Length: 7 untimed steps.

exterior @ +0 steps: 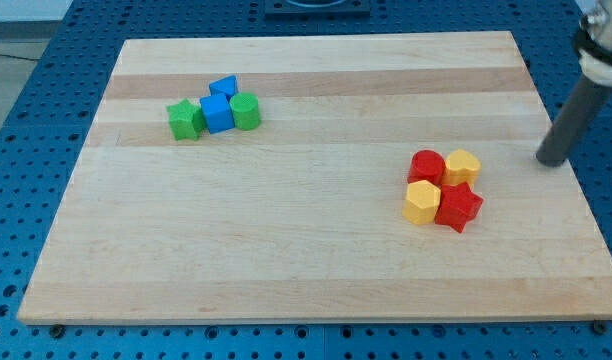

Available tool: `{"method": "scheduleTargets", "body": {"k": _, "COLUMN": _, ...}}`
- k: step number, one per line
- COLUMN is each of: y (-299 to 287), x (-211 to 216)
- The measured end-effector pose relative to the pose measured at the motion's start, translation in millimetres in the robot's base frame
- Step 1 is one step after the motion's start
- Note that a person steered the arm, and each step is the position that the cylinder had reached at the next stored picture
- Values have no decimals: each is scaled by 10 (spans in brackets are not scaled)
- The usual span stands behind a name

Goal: Separate all green and blue blocks from each other

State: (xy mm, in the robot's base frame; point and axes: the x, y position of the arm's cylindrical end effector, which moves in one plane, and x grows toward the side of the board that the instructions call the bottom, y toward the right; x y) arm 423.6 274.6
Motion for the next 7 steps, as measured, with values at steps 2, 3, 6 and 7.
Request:
{"method": "scheduleTargets", "body": {"k": 2, "y": -744, "x": -1262}}
{"method": "scheduleTargets", "body": {"k": 3, "y": -1735, "x": -1590}}
{"method": "scheduleTargets", "body": {"k": 6, "y": -2169, "x": -913}}
{"method": "scheduleTargets", "body": {"k": 7, "y": -3314, "x": -1505}}
